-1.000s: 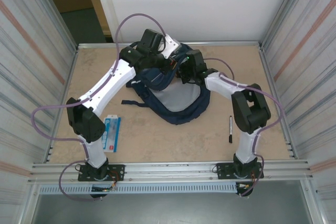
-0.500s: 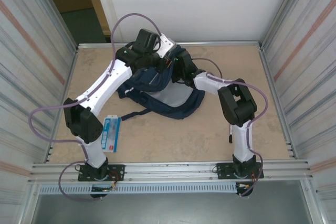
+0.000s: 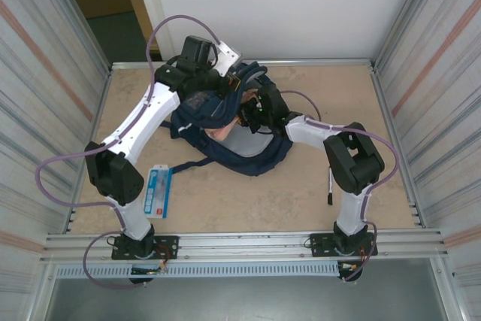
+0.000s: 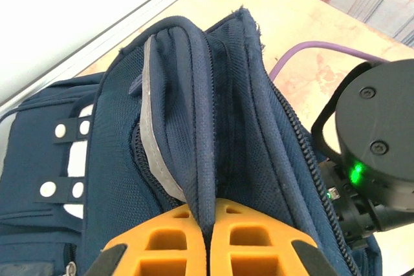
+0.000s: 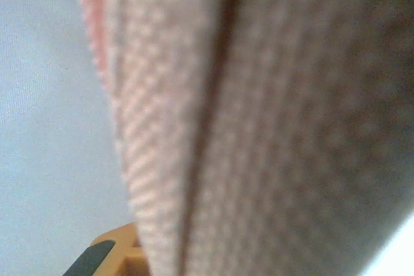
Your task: Pack the student bag
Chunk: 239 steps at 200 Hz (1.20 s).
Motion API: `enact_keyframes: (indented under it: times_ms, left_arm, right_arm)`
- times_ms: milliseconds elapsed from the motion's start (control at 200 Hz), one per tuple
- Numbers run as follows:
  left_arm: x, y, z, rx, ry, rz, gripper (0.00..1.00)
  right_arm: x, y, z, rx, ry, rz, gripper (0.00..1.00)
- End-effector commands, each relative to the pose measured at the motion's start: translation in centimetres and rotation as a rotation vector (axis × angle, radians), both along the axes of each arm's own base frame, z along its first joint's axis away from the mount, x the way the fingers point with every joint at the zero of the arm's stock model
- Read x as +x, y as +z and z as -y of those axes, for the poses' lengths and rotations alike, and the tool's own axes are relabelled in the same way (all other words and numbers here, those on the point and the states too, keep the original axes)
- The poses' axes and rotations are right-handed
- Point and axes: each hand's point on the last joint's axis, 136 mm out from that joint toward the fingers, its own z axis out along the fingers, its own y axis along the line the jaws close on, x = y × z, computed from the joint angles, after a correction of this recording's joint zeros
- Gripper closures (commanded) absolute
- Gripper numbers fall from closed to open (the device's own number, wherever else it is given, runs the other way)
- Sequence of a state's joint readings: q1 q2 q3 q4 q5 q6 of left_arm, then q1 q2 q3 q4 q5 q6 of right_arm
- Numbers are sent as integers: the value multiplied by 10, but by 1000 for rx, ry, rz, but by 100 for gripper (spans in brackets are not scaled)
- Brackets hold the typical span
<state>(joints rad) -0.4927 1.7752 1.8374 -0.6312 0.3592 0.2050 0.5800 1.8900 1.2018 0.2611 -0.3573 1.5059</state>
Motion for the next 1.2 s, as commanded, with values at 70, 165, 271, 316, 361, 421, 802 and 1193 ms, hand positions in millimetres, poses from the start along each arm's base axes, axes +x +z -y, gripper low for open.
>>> enact_keyframes:
  times_ms: [70,165,271,316,361,421,802,1193]
  left_arm:
    - [-36,105,34,-222,-214,258,100]
    - [-45,110,38,-233,-245,265,100]
    - [-53,115,38,-248,-267,256,100]
    - [-55,116,38,-256,-275,254,100]
    - [-56,118,39,-267,-277,252,100]
    - [-57,120,39,-273,-276,248,100]
    - [-52,105,35,-261,-233,244,100]
    - [-45,94,33,-281,-175,206,100]
  right_arm:
    - [26,0,-30,54,24,94,87]
    - [44,-6,-36,42,20,113,81]
    - [63,-11,-37,18,-10,126,76]
    - [70,-15,-37,25,-17,117,74]
    - [77,-17,-35,35,-34,132,73]
    - [84,-27,-26,5,-84,131,72]
    - [120,-33,10,28,-359,42,93]
    - [115,-44,37,-61,-710,13,95]
